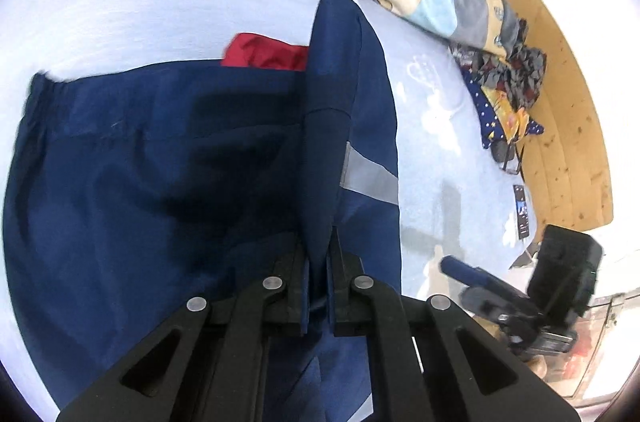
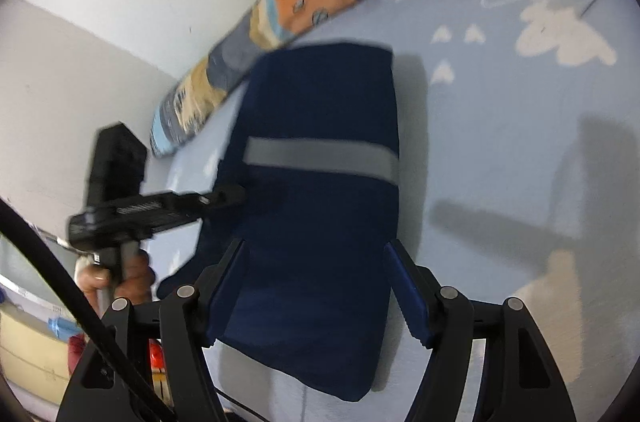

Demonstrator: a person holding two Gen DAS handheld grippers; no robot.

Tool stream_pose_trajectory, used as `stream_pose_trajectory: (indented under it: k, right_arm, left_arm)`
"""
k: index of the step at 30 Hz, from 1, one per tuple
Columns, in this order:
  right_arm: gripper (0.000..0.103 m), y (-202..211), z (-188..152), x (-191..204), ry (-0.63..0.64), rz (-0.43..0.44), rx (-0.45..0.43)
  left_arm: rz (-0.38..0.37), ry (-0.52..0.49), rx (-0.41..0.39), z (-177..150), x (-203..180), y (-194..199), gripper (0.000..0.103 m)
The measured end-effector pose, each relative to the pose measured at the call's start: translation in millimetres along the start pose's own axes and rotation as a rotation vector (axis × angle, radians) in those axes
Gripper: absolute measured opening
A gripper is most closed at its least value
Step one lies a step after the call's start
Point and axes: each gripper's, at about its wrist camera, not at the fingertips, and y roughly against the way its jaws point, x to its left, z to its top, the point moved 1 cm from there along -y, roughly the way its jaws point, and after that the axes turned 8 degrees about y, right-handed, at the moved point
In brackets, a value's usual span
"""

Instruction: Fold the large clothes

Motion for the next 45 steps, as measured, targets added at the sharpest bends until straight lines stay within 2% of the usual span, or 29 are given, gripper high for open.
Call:
stream_pose_trajectory:
  k: [6,11,15,18,21,23,24,26,29,30,32,33,34,35,37,41,45]
  right_arm:
    - [0.074,-13.8,-6.7,35.7,0.129,-0.010,0.033]
    - [0.074,-28.7,-15.3,47.7,0.174,-0.005,0.070]
    - [0.074,-37.5,-19.2,50.1,0.192,-0.044,0.081]
    - [0.074,-37.2,-17.3,35.6,0.143,-0.081,0.067]
    - [0.074,-44.6,-24.2,27.4,0.091,-0.045,0.102]
    - [0.074,-51.2,-29.7,34.3,0.104,0.003,0.128]
    - [0.074,-52.5,-32.1,42.4,0.135,-0.001,0.129]
    - [0.074,-54.0,-35.4,53.8,0.195,-0.035,0.128]
    - [0.074,-66.9,-41.8,56.7,0.241,-0.102,0.178]
    - [0.074,-71.1,-44.5,54.9,0.244,-0.115,0.193]
    - [0.074,-72.7,-50.5,48.1,0.220,-0.103,0.207]
    - [0.074,-70.9,-50.6,46.5,0.208,-0.091,0.205]
    - [0.074,-70.6,-49.5,46.3,0.207,-0.089,0.203]
    - [0.074,-68.2,-49.3,45.3,0.213,-0.096,0.200]
    - [0.074,-66.1,-48.7,41.5,0.200,-0.098,0.195]
    - [0.076,-63.9,-47.7,30.7,0.123,-0.058,0.190]
    - [0.076,-62.1,-48.8,27.9,0.115,-0.055,0.194]
  left_arm:
    - [-0.088,0.125,-0.051,-33.4,62.3,24.7,0.006]
    - [-0.174,0.227,-0.086,-56.7,108.3,36.1,0.006]
    - [-0.159,0.236,-0.120,-51.7,120.2,47.5,0.006]
    - [-0.172,0.262,-0.110,-51.7,126.8,42.8,0.006]
    - [-0.175,0.223,-0.142,-50.7,117.3,59.0,0.006]
    - [-0.170,0.199,-0.170,-46.6,108.0,68.8,0.006]
    - [-0.164,0.184,-0.178,-44.2,105.8,73.6,0.006]
    - [-0.136,0.172,-0.148,-41.3,107.6,64.9,0.006]
    - [-0.051,0.221,-0.003,-42.2,121.9,13.9,0.011]
    - [-0.050,0.239,0.003,-43.8,126.3,8.0,0.012]
    - [-0.095,0.251,-0.025,-46.1,130.3,15.6,0.012]
    - [-0.091,0.254,-0.043,-46.2,131.7,23.8,0.015]
    - [-0.098,0.257,-0.068,-46.7,136.1,36.3,0.026]
    - [-0.117,0.273,-0.103,-47.4,140.6,48.6,0.042]
    - [-0.112,0.300,-0.145,-50.6,150.2,61.2,0.064]
    - [-0.188,0.353,-0.122,-55.0,157.3,53.9,0.064]
    - [-0.220,0.335,-0.088,-53.2,146.0,45.3,0.064]
